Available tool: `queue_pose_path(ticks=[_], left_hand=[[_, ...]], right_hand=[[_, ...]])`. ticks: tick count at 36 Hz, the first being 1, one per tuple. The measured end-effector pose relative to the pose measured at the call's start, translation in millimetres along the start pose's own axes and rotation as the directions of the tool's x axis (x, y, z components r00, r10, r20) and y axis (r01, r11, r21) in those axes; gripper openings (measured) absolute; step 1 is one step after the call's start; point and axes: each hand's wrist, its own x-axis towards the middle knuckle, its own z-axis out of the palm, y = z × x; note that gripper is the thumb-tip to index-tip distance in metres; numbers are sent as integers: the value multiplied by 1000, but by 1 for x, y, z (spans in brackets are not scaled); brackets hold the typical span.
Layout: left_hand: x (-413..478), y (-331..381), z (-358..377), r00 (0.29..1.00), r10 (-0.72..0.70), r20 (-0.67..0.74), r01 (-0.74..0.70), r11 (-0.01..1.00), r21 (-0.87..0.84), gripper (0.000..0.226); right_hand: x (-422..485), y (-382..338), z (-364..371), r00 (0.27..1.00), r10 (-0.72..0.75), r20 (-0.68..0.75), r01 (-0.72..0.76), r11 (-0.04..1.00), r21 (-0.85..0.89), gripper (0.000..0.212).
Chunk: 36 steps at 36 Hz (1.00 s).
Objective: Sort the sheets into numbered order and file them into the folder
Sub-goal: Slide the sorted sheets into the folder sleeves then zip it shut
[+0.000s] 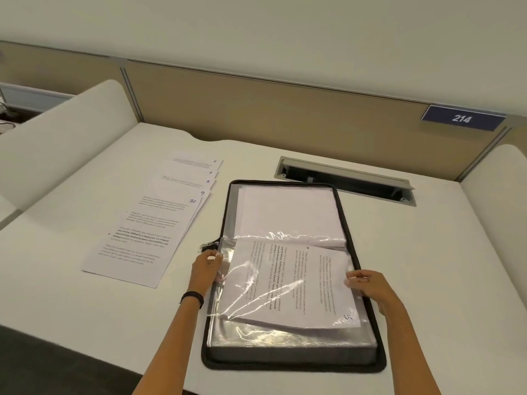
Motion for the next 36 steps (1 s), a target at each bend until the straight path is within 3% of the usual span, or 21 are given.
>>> queue_pose_path(ticks=[7, 10, 14, 19, 26, 29, 36], left_hand=[[-5, 10, -4, 981, -55, 184, 59, 998, -19, 13], [-7, 17, -6, 947, -89, 309, 95, 995, -7, 14], [-11, 28, -7, 891, -64, 449, 133, 983, -125, 25], [-6, 35, -7, 890, -54, 452, 183, 952, -247, 27], [-7, 51, -1, 890, 32, 454, 165, 906, -389, 46], [0, 51, 0, 902, 20, 431, 194, 873, -447, 68], [10, 60, 5, 906, -28, 423, 266, 814, -516, 84]], right_hand=[[-2, -4, 9, 999, -13, -41, 15, 999, 39, 15], [-3, -5, 9, 994, -21, -105, 31, 996, 89, 15], [-2, 0, 5, 978, 13, -210, 25, 984, 177, 16], [-2, 5, 1, 964, 124, -234, -30, 929, 368, 25], [-12, 5, -6, 962, 252, -110, -149, 815, 559, 23], [-14, 2, -4, 965, 241, -106, -134, 796, 590, 24], [-10, -11, 14, 959, 203, -197, -55, 817, 574, 26]])
